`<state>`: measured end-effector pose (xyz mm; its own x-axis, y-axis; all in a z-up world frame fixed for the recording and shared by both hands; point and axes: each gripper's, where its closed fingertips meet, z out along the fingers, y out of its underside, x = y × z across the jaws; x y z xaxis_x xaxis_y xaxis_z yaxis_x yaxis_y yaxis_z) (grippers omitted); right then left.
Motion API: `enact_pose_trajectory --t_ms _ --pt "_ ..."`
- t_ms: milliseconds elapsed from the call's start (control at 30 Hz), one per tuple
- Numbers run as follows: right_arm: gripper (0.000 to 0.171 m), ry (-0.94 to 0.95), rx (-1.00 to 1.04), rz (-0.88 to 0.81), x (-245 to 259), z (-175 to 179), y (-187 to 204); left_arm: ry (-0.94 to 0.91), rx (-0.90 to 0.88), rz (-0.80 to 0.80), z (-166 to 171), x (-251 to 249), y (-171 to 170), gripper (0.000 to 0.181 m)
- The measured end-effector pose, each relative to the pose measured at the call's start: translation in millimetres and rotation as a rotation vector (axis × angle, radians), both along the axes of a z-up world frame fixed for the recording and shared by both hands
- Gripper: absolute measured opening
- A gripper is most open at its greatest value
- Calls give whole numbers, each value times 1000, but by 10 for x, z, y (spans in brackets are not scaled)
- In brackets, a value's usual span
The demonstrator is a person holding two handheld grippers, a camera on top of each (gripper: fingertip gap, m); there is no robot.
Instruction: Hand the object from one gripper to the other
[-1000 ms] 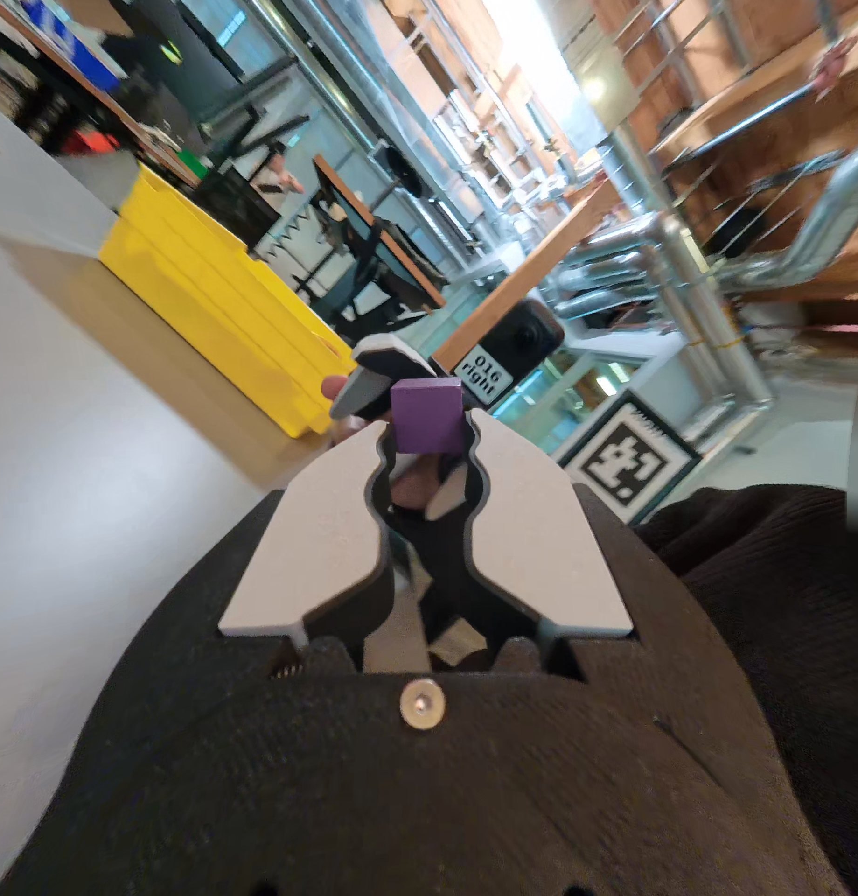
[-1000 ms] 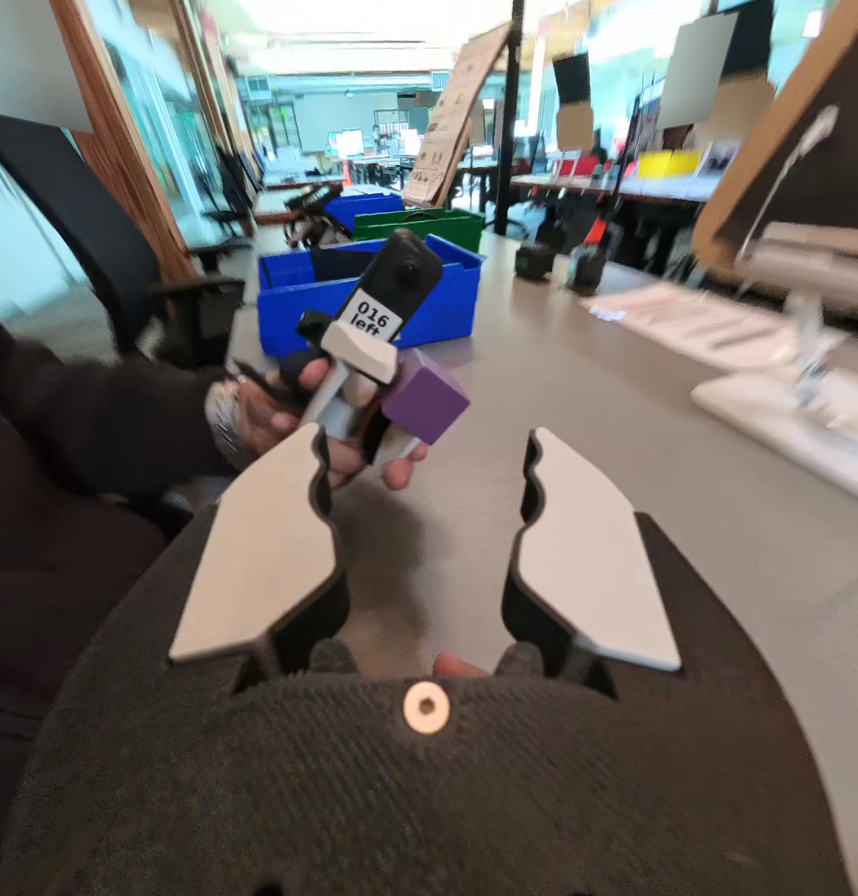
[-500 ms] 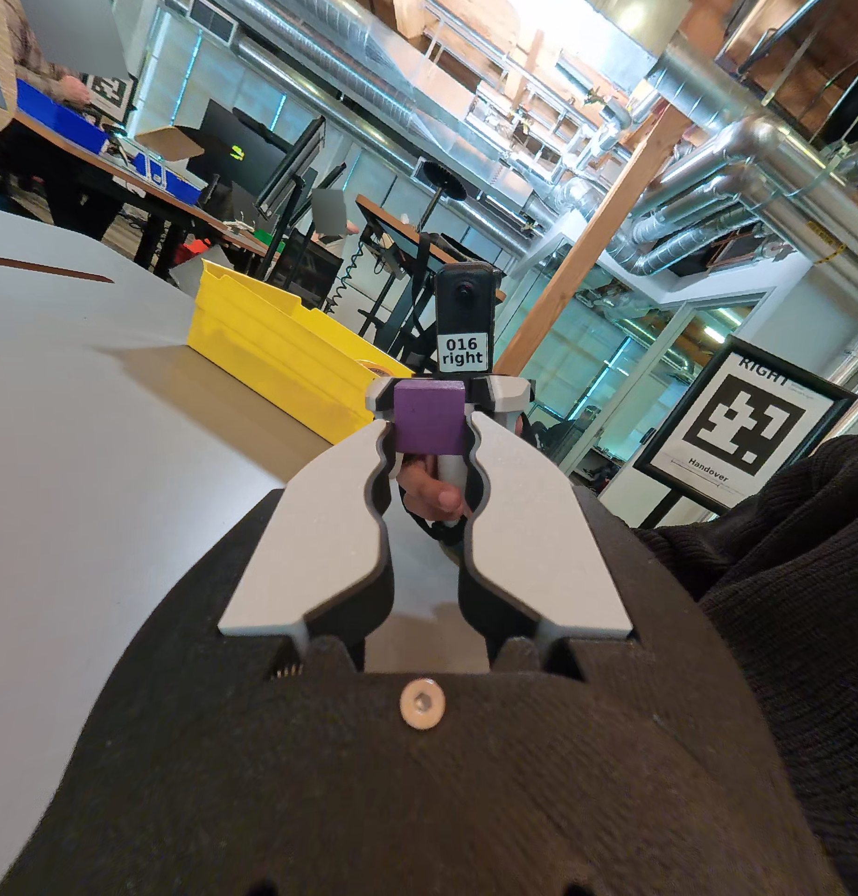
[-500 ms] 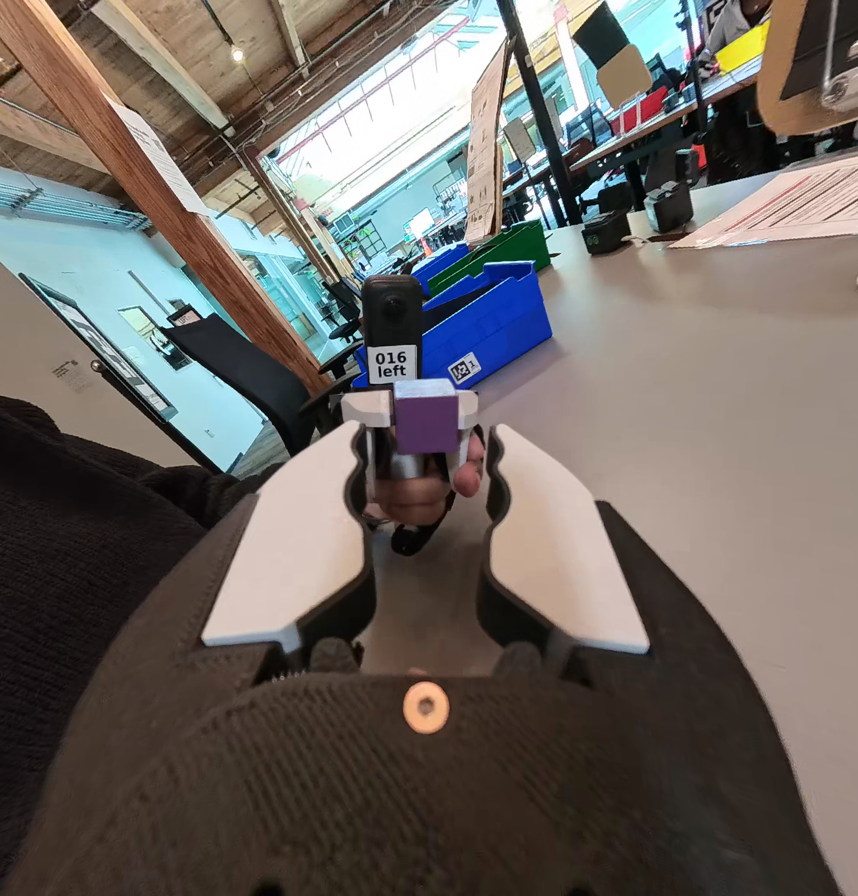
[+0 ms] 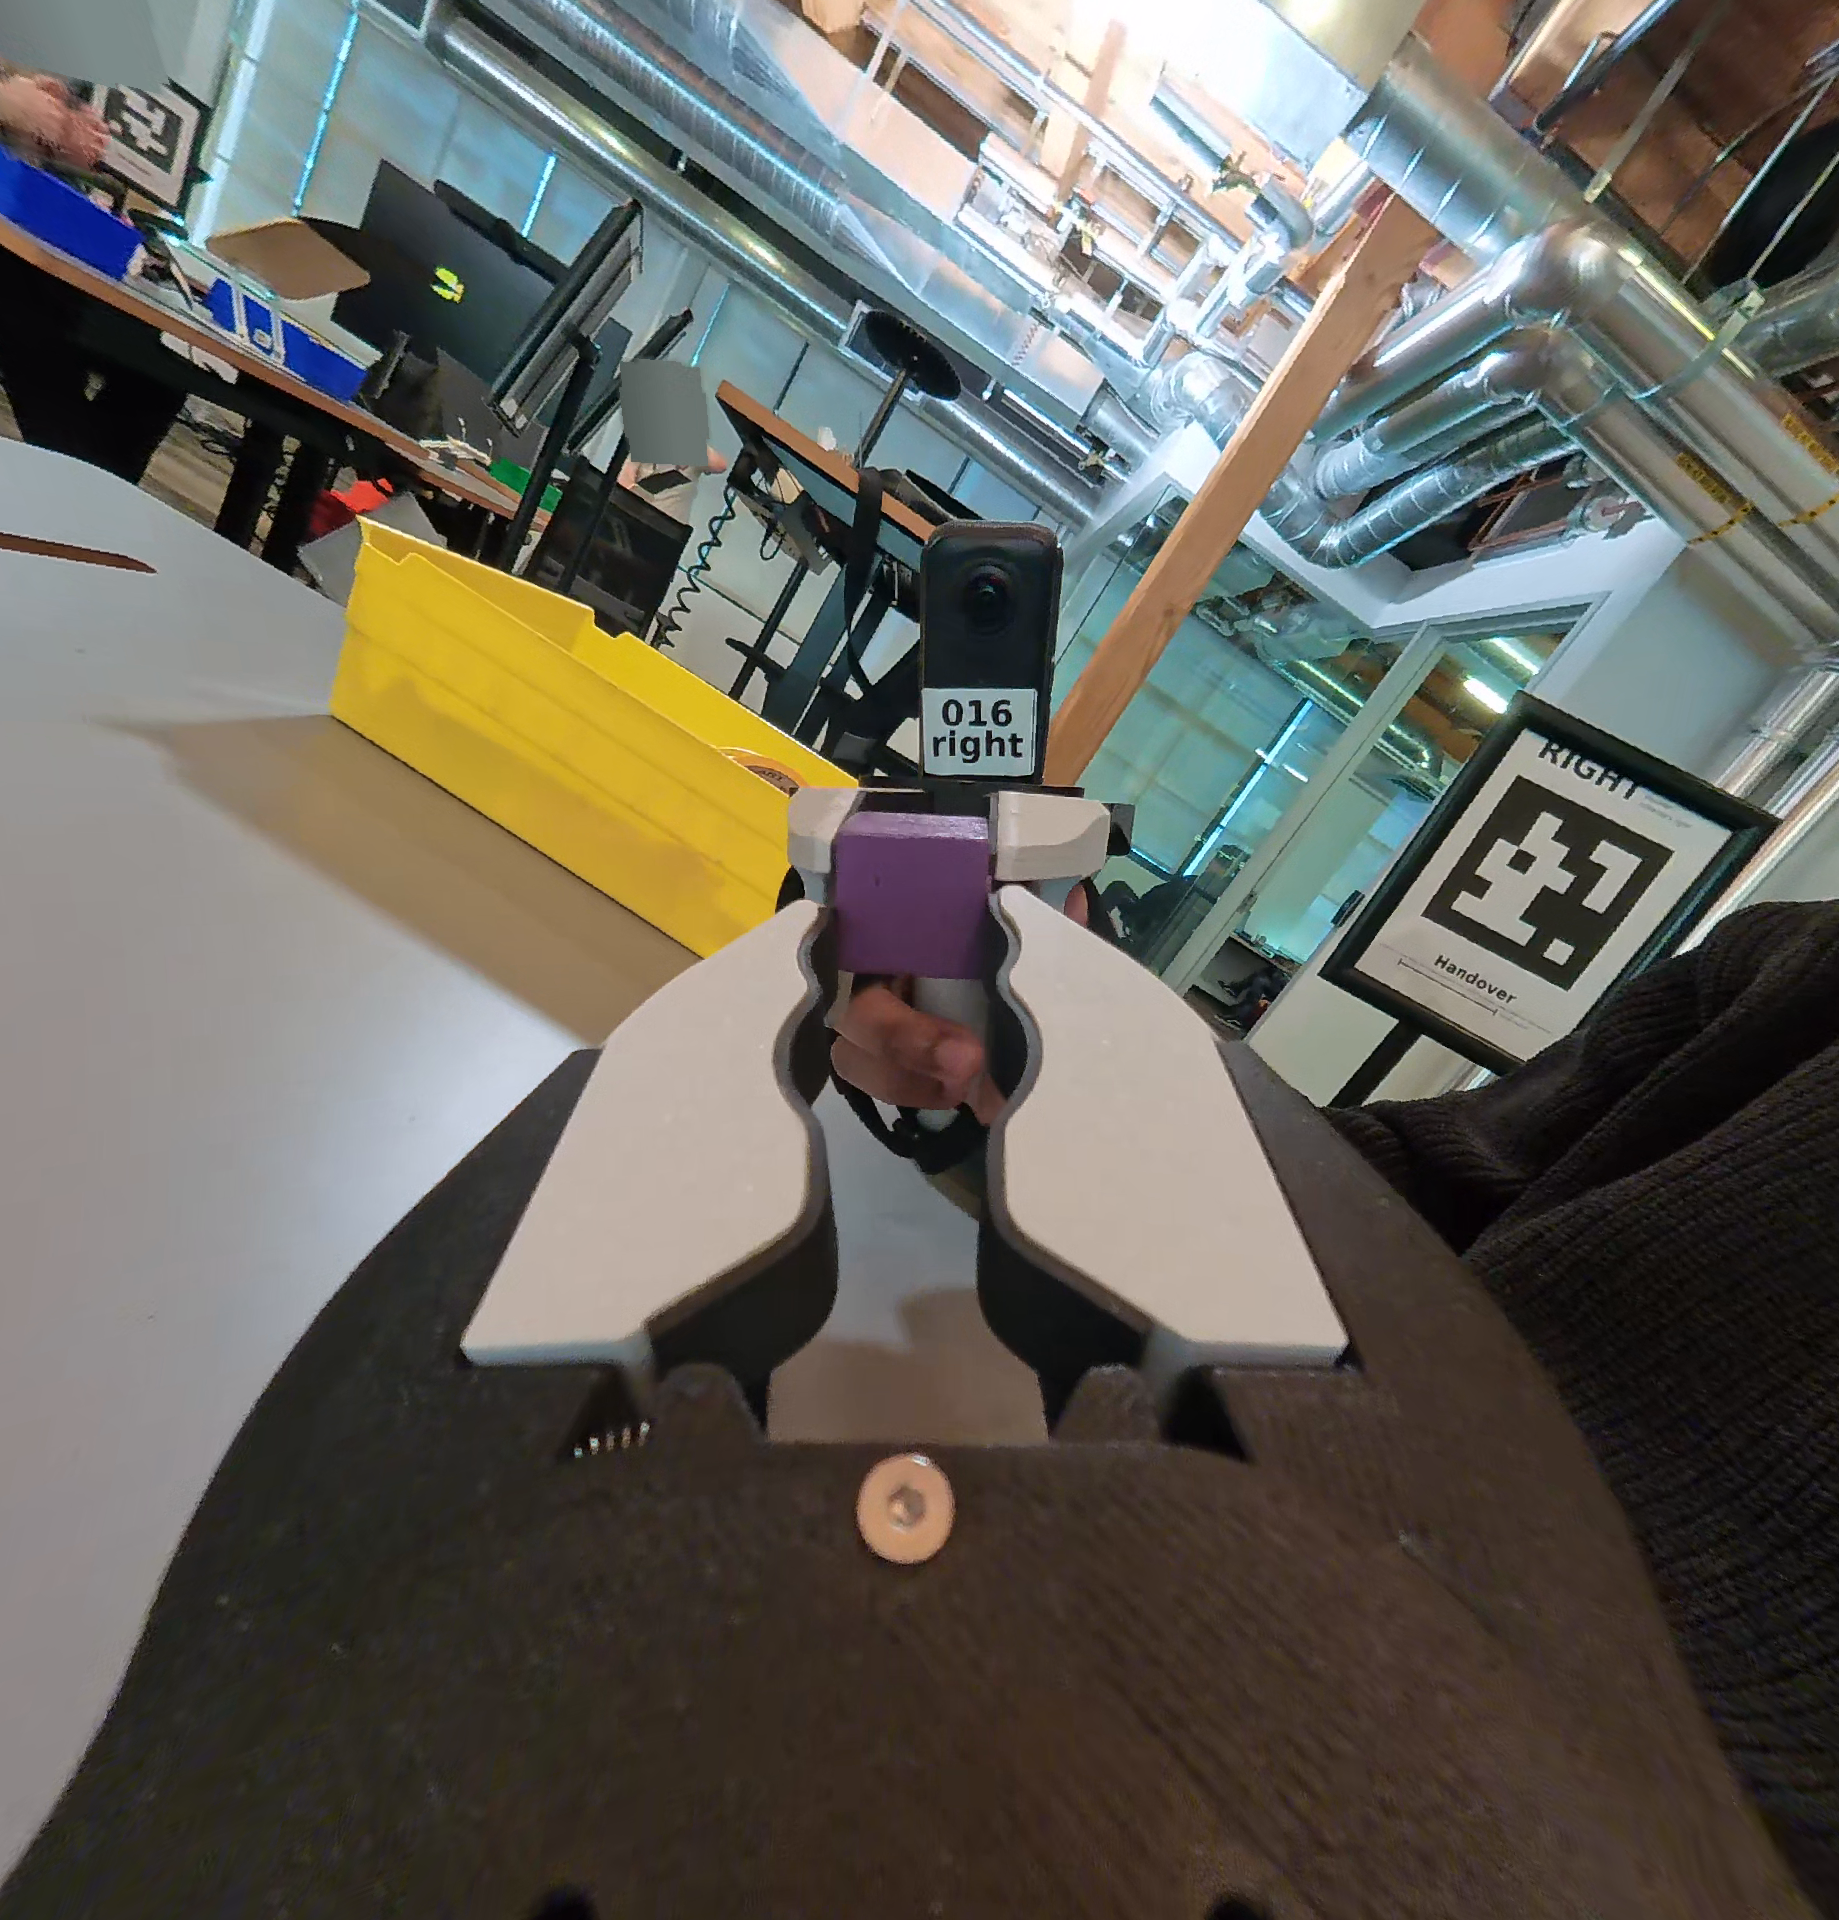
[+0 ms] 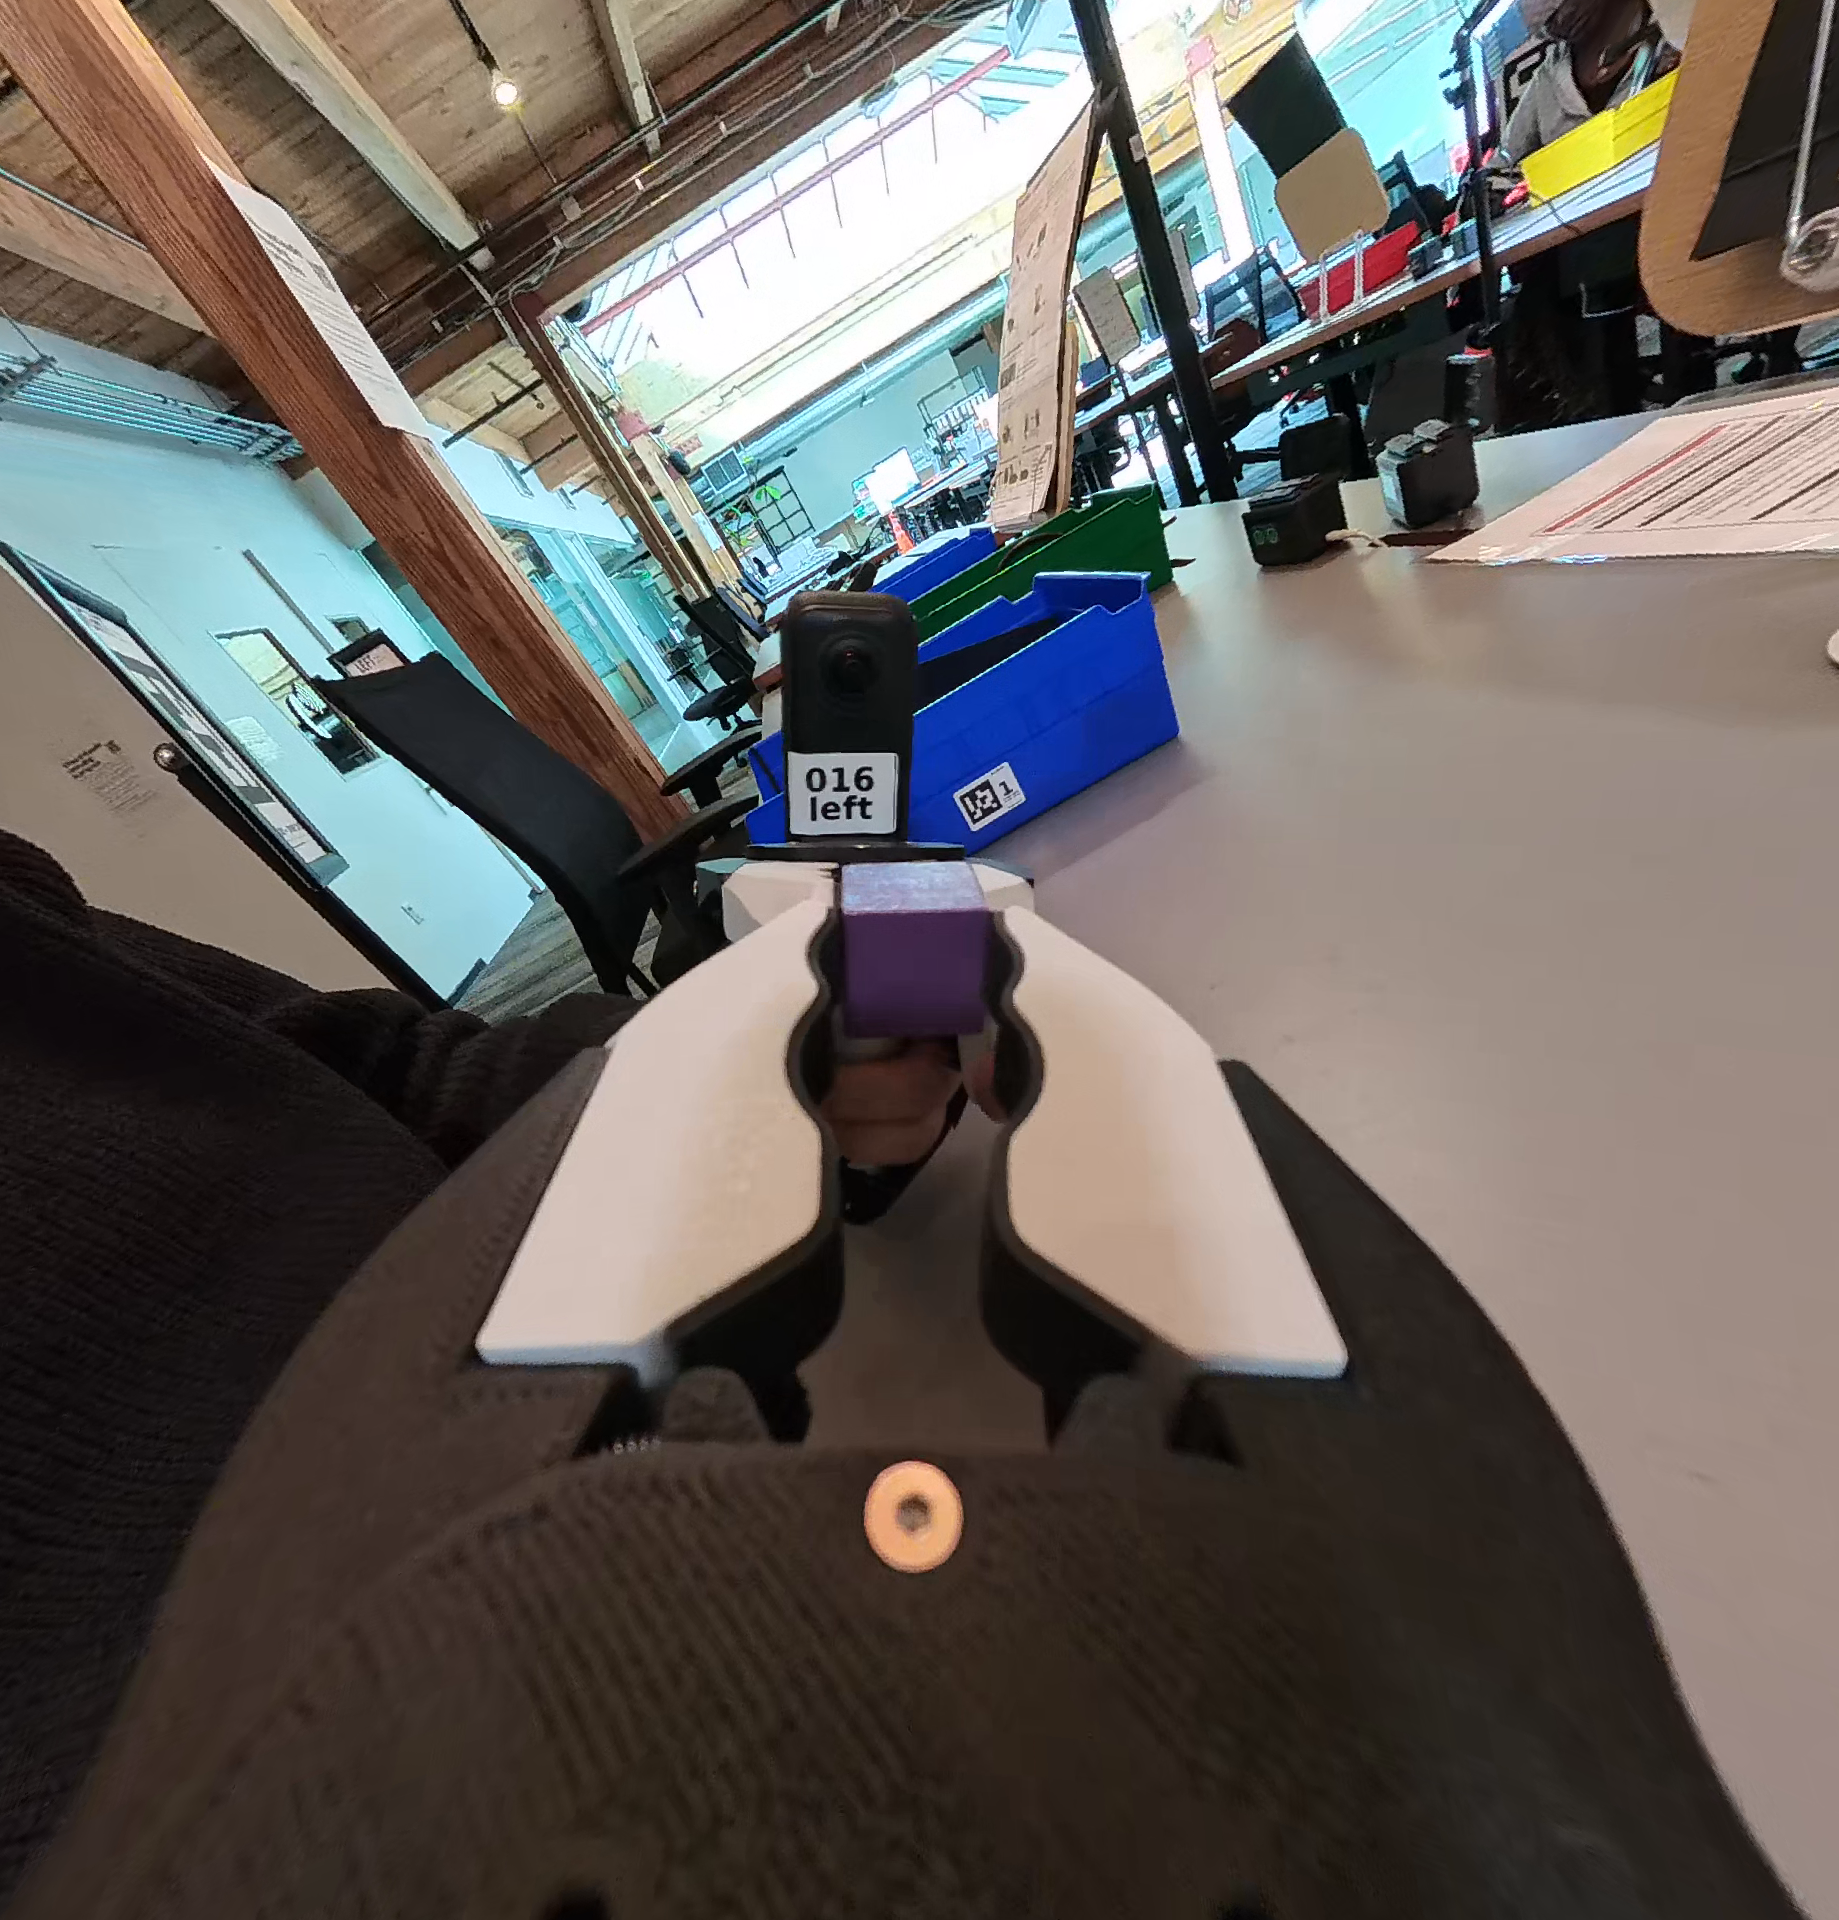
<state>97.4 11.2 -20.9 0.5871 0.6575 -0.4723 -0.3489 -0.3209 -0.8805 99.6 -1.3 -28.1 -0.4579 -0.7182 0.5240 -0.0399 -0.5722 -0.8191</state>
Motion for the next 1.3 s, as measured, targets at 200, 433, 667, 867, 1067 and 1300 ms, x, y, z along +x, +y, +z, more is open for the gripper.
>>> enact_pose_trajectory --t_ms 200,433,667,867,1067,1300 --pt "27 9 -6 -78 142 5 51 39 40 101 -61 41 114 39" --pt "26 146 -80 -86 258 -25 89 113 287 308 -178 102 235 50" --pt "26 446 -100 -64 328 100 131 123 552 469 -201 138 213 61" --pt "26 644 -148 -37 173 64 201 16 857 700 -31 65 186 47" --pt "26 648 -168 -45 32 11 232 -6 961 873 67 -2 270 45" --pt "26 654 -157 -12 -24 44 202 -15 1104 911 61 4 222 30"
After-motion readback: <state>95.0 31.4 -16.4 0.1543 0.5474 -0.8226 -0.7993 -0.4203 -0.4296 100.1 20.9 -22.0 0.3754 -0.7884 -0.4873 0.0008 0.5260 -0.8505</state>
